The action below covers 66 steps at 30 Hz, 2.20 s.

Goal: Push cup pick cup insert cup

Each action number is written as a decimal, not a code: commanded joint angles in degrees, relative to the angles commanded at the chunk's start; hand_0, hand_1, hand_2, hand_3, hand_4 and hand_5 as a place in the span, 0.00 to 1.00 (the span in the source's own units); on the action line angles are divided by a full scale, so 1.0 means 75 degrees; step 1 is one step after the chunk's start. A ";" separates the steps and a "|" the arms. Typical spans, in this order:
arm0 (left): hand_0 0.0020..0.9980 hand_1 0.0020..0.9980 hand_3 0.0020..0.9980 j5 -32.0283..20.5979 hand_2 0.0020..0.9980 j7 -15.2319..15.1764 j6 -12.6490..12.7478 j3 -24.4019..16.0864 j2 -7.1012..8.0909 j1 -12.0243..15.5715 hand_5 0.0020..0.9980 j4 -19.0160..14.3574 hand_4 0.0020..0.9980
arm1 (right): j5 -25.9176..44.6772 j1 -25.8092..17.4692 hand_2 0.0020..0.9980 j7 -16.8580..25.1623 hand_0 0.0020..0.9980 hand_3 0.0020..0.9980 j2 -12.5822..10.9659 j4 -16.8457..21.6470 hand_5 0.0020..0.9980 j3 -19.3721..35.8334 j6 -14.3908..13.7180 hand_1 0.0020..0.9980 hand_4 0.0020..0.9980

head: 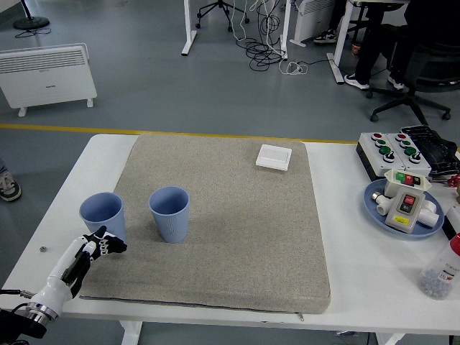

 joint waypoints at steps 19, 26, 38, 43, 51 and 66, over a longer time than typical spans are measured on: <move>0.59 0.55 0.47 0.0196 0.51 -0.0016 0.0002 -0.0167 0.0160 -0.0150 1.00 0.0352 0.63 | 0.0017 0.0001 0.58 -0.0014 0.75 0.58 0.0007 0.0000 0.58 -0.0006 -0.0006 0.61 0.10; 0.59 0.55 0.47 0.0188 0.51 -0.0020 -0.0007 -0.0084 0.0215 -0.0369 1.00 0.0510 0.63 | -0.0014 -0.0008 0.58 -0.0021 0.75 0.58 0.0019 0.0000 0.58 0.0009 -0.0006 0.61 0.10; 0.59 0.55 0.47 0.0098 0.51 -0.0003 -0.0028 0.0167 0.0206 -0.0743 1.00 0.0747 0.63 | -0.0047 -0.0046 0.58 -0.0022 0.75 0.58 0.0032 0.0000 0.58 0.0021 -0.0010 0.61 0.10; 0.59 0.55 0.47 0.0040 0.51 0.0000 -0.0035 0.0285 0.0164 -0.1006 1.00 0.0882 0.63 | -0.0041 -0.0058 0.58 -0.0022 0.75 0.58 0.0041 0.0000 0.58 0.0011 -0.0013 0.61 0.10; 0.59 0.56 0.47 0.0030 0.51 0.0028 -0.0045 0.0590 0.0237 -0.1462 1.00 0.1225 0.63 | -0.0064 -0.0073 0.59 -0.0034 0.75 0.58 0.0051 0.0000 0.58 0.0002 -0.0008 0.61 0.10; 0.59 0.56 0.47 -0.0082 0.52 -0.0011 -0.0072 0.1132 0.0213 -0.2137 1.00 0.1852 0.63 | -0.0028 -0.0007 0.59 -0.0034 0.75 0.58 0.0073 0.0000 0.58 -0.0041 -0.0003 0.61 0.10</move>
